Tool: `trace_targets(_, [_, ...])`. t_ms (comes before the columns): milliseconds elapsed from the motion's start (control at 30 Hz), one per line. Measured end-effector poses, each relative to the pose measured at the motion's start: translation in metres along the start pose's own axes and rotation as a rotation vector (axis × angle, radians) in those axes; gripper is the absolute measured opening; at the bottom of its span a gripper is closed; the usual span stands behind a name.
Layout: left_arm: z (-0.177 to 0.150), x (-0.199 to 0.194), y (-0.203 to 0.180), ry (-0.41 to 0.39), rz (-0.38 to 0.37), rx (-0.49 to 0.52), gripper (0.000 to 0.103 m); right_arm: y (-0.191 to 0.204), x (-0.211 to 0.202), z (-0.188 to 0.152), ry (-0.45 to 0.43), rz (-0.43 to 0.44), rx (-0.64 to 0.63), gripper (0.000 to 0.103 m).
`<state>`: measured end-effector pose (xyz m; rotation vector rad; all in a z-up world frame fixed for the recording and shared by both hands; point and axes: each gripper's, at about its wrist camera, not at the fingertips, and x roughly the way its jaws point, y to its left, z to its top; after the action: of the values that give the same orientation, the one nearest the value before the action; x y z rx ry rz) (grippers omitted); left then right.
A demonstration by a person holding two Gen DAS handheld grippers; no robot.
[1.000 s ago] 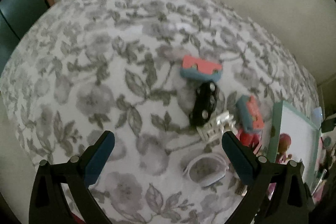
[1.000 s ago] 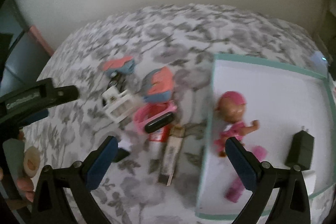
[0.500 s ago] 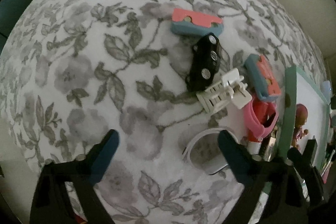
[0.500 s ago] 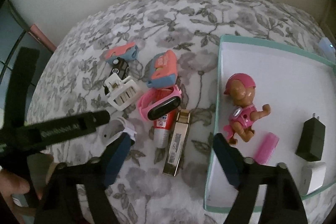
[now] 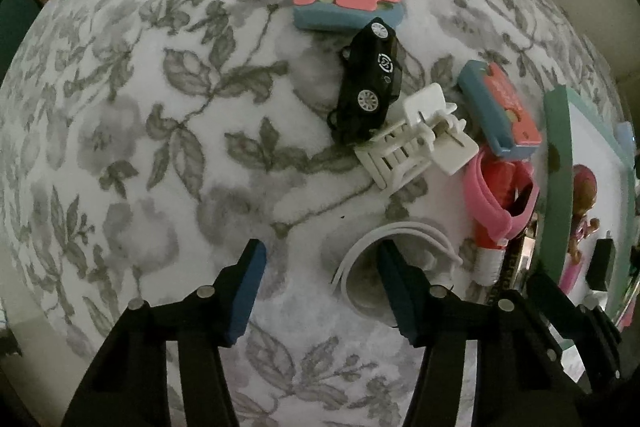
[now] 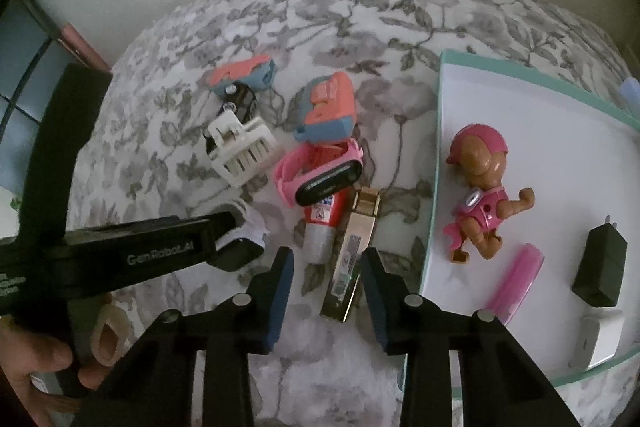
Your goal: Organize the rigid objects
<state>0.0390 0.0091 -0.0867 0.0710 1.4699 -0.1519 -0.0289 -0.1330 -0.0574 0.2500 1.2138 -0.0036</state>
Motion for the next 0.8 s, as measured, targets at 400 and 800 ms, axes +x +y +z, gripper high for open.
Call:
trace_targets(400, [0.007, 0.002, -0.024, -0.02, 0.043, 0.061, 0.049, 0.0, 0.024, -0.004, 0.074, -0.086, -0.033, 0.03])
trace_targets(800, [0.007, -0.004, -0.033, -0.032, -0.012, 0.067, 0.016, 0.004, 0.024, -0.003, 0.064, -0.112, -0.055, 0.03])
